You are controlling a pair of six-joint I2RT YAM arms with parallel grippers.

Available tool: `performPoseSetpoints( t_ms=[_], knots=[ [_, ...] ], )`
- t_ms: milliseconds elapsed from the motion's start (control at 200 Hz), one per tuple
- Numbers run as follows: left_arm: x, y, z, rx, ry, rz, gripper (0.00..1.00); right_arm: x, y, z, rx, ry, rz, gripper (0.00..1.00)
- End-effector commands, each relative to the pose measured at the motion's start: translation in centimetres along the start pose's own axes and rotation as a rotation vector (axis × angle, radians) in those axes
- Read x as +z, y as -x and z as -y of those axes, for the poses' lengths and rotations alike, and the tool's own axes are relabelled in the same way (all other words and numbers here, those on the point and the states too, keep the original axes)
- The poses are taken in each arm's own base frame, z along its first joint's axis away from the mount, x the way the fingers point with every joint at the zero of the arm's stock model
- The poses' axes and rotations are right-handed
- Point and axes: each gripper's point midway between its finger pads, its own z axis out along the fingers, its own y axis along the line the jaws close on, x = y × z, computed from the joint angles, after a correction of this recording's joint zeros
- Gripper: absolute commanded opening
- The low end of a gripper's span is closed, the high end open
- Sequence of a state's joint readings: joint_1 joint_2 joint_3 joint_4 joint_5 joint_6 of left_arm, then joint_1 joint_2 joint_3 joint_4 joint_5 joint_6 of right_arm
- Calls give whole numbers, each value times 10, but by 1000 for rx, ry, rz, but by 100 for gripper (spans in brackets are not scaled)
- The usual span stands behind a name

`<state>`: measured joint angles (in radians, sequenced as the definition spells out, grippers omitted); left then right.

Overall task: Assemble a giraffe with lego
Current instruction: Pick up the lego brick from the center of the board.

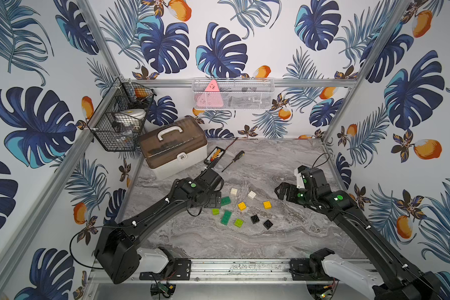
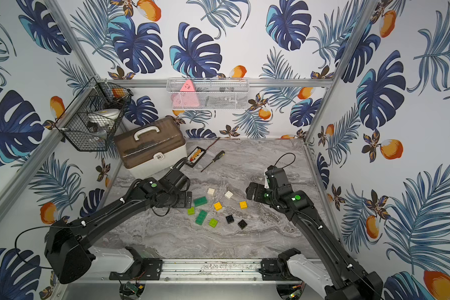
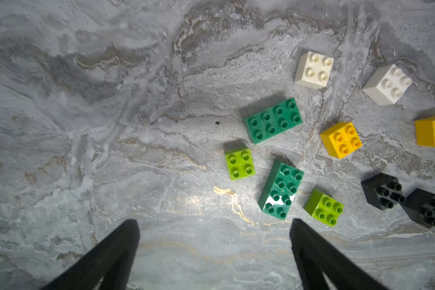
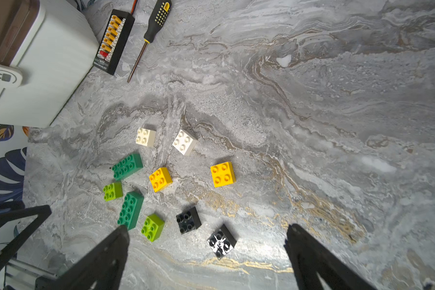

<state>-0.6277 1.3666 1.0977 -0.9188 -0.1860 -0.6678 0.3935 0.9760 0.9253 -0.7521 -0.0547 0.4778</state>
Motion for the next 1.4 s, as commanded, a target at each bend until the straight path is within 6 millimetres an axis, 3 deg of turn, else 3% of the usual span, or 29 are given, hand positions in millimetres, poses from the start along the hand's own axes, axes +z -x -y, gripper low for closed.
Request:
performPoseSetpoints(
  t_ms=[0, 220, 435, 555, 776, 986, 1391],
  knots=[
    [0, -7, 5, -51, 19, -53, 99, -9, -19, 2, -42, -2, -84, 100],
    [9, 23, 56, 26, -27, -69, 99, -20, -23, -9, -87, 52, -112, 100],
    [50, 51, 102, 89, -48, -110, 99, -11, -8, -21, -126, 63, -128, 100],
    [69, 66, 117, 123, -53, -118, 99, -4, 7, -27, -154, 56, -116, 100],
    [104, 77, 120, 162, -64, -176, 98, 17, 12, -29, -135, 40, -160, 100],
    [128, 87, 115, 171, -56, -199, 89, 22, 12, -25, -121, 15, -175, 100],
    [147, 76, 109, 183, -40, -234, 67, 16, 12, -10, -80, -15, -161, 100]
  ],
)
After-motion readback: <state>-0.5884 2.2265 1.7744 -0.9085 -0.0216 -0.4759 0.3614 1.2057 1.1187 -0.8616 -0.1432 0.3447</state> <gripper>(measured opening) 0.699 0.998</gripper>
